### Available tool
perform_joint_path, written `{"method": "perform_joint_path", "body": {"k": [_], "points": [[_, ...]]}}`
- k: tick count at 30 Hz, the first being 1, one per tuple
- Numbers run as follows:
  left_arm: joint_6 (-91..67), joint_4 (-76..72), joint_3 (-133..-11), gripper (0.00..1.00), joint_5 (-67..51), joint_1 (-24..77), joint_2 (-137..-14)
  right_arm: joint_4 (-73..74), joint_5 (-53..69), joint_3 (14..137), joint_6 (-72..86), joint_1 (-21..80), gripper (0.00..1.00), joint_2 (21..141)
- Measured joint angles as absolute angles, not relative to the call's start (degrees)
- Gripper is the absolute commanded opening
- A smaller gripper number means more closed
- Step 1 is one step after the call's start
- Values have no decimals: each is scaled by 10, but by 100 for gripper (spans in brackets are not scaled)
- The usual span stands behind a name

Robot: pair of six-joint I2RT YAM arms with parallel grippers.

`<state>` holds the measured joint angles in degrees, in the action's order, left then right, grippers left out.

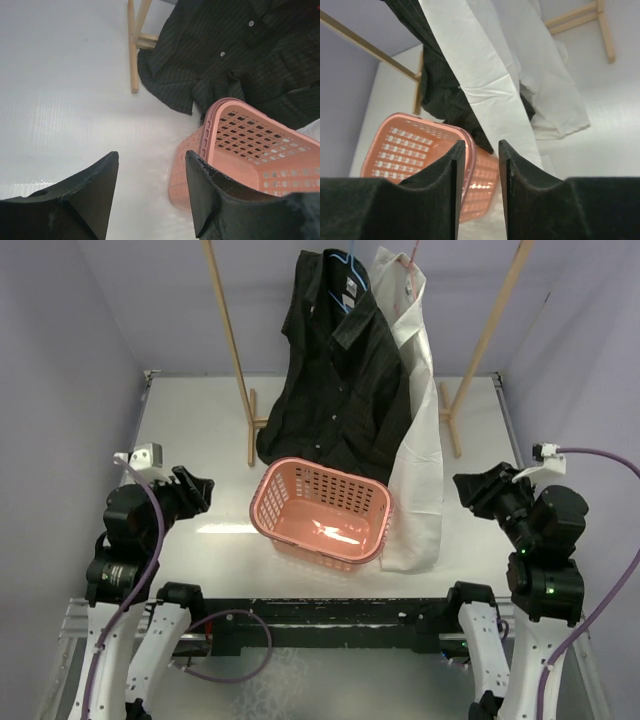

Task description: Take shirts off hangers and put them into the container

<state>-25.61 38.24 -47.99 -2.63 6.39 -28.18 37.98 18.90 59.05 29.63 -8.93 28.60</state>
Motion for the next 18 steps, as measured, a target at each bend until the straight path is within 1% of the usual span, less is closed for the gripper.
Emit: {"method": "perform_joint_path", "body": {"k": [2, 6, 8, 13, 18], "points": [[-254, 378, -478, 62, -32, 64, -262, 408, 178, 624, 275, -89, 49, 304], [-253, 365, -474, 62, -48, 64, -221, 430, 179, 697, 237, -89, 51, 338], [-253, 360, -474, 61, -55, 64, -223, 434, 190, 735, 222, -89, 50, 354], [-244, 353, -468, 54, -83, 64, -253, 435, 205, 829, 205, -89, 47, 410], [-229, 347, -456, 53, -119, 64, -269, 426, 218, 962, 198, -89, 41, 521]]}}
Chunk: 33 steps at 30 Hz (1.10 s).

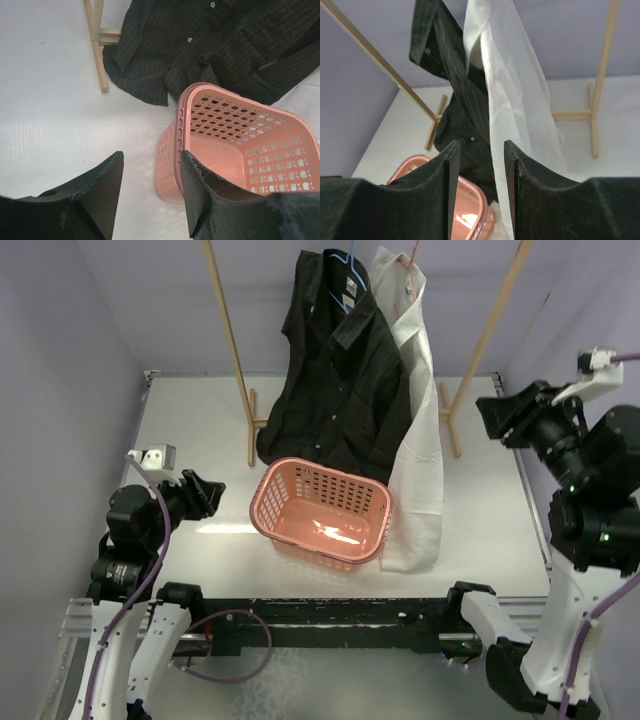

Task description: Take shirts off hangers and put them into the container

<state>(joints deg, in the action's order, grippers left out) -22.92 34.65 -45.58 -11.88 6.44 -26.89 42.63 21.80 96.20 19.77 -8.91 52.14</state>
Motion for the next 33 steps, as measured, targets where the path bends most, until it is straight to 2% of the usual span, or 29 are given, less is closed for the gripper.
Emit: {"method": "perform_joint_path", "body": {"k": [5, 11, 18, 27, 33], "points": [[-222, 338, -453, 53, -135, 65, -266, 406, 237, 1089, 186, -71, 44, 657], [-216, 335, -451, 53, -143, 65, -251, 418, 192, 1269, 124, 21, 51, 831], [-214, 335, -451, 53, -150, 65, -251, 441, 164, 1378, 69, 94, 52, 921], [-214, 335, -451, 53, -152, 65, -251, 448, 65, 1406, -12, 238, 50, 983], [-214, 335, -451, 53, -152, 65, -251, 446, -14, 1390, -46, 263, 50, 1013]]}}
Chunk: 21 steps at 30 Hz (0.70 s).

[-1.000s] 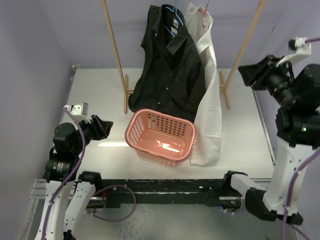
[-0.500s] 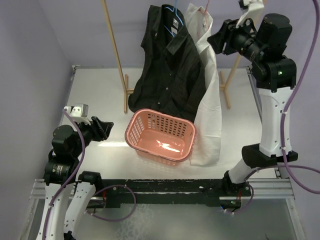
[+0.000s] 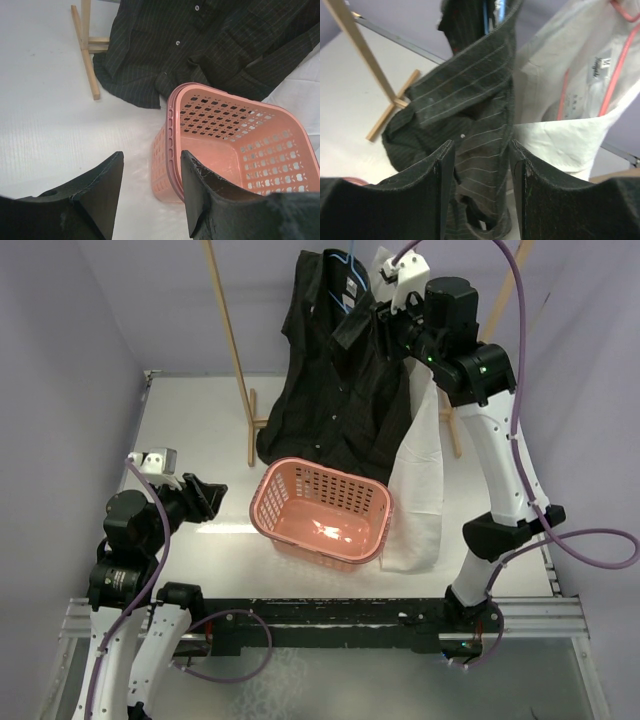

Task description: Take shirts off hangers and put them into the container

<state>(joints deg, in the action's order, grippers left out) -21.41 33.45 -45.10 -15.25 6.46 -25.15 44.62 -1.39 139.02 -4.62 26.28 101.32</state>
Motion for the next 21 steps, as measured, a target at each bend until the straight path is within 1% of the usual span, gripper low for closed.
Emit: {"method": "perform_joint_path", "body": {"k": [7, 15, 19, 21], "points": [[-214, 334, -451, 53, -153, 65, -251, 438, -66, 1385, -69, 262, 49, 1017], [-214, 335, -451, 53, -152, 65, -251, 430, -70, 1375, -84, 262, 44, 1019], [-214, 335, -451, 53, -152, 65, -251, 426, -69, 1373, -86, 262, 36, 1029], [-214, 335, -451, 53, -152, 65, -251, 421, -69, 1373, -87, 262, 30, 1037]]}}
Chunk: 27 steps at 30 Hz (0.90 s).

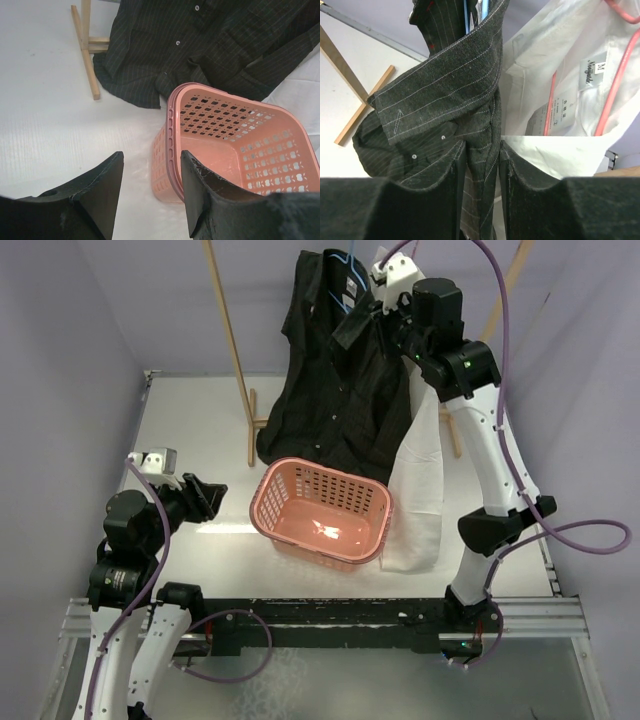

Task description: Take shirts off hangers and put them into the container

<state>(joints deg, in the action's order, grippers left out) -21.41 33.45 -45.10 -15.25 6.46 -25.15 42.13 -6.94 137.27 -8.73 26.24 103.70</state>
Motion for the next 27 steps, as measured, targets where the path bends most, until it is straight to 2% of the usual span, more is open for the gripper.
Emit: {"method": "perform_joint_path", "body": {"k": [1, 4, 5, 20, 27], "points": [[-214, 335, -451, 53, -152, 65, -251, 418, -69, 1372, -88, 262, 27, 1040], [-214, 335, -451, 53, -152, 65, -251, 409, -70, 1369, -90, 262, 2, 1048], [-214, 335, -451, 53, -152, 65, -251, 406, -70, 1367, -88, 262, 0, 1049], [-214, 335, -451, 53, -152, 65, -251, 332, -66, 1335, -75, 262, 0, 1026], [-213, 327, -448, 60, -161, 65, -242, 295, -34, 1310, -40, 262, 0, 970]]}}
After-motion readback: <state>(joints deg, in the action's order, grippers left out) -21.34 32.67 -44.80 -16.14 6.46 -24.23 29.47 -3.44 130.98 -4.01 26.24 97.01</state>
